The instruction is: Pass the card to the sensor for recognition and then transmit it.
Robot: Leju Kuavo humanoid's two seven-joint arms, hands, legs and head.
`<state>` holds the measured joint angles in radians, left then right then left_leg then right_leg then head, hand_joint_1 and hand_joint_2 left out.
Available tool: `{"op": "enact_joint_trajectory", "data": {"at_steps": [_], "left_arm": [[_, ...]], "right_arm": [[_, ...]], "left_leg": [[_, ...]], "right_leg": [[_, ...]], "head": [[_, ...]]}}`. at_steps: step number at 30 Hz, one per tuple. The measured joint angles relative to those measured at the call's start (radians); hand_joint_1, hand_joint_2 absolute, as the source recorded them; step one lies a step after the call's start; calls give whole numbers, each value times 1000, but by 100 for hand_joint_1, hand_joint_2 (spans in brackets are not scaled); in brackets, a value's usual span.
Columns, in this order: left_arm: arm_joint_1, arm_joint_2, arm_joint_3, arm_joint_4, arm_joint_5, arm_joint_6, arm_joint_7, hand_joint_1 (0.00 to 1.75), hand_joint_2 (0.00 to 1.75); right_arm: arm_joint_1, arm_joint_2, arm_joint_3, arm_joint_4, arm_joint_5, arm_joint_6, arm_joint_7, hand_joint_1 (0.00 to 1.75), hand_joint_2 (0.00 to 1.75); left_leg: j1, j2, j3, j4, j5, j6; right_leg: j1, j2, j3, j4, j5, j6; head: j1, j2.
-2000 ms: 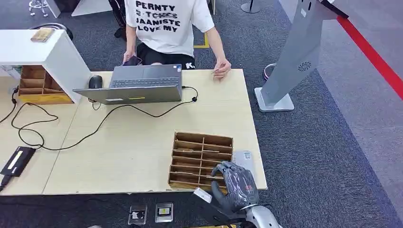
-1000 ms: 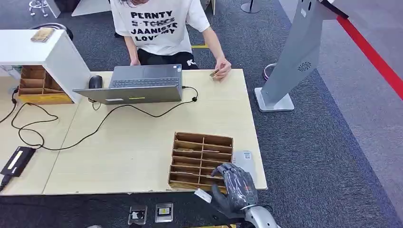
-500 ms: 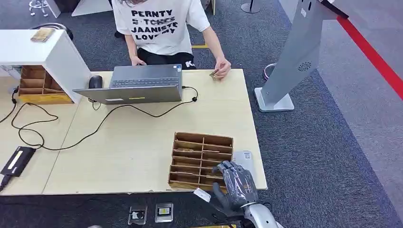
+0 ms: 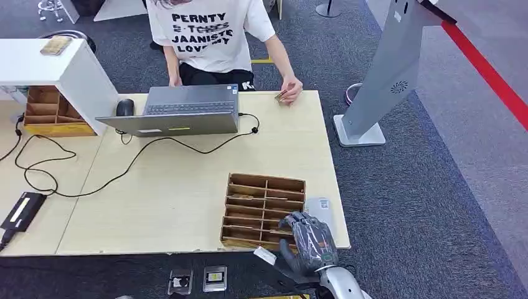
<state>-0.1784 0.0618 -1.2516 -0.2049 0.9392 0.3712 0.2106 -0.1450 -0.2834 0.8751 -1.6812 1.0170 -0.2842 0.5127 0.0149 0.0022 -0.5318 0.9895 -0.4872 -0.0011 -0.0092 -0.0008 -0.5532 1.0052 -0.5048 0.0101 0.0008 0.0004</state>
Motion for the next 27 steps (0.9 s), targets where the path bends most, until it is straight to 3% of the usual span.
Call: {"op": "enact_joint_trajectory", "data": {"at_steps": [8,27], "left_arm": [[0,0,0,0,0,0,0,0,0],[3,0,3,0,11,0,0,0,0]], "right_arm": [[0,11,0,8,-3,3,-5,93,175],[-1,22,0,29,-13,9,-24,87,175]], "left_leg": [[0,0,0,0,0,0],[0,0,0,0,0,0]], "right_leg": [[0,0,0,0,0,0],[0,0,0,0,0,0]], "head": [[0,0],[0,0]]}}
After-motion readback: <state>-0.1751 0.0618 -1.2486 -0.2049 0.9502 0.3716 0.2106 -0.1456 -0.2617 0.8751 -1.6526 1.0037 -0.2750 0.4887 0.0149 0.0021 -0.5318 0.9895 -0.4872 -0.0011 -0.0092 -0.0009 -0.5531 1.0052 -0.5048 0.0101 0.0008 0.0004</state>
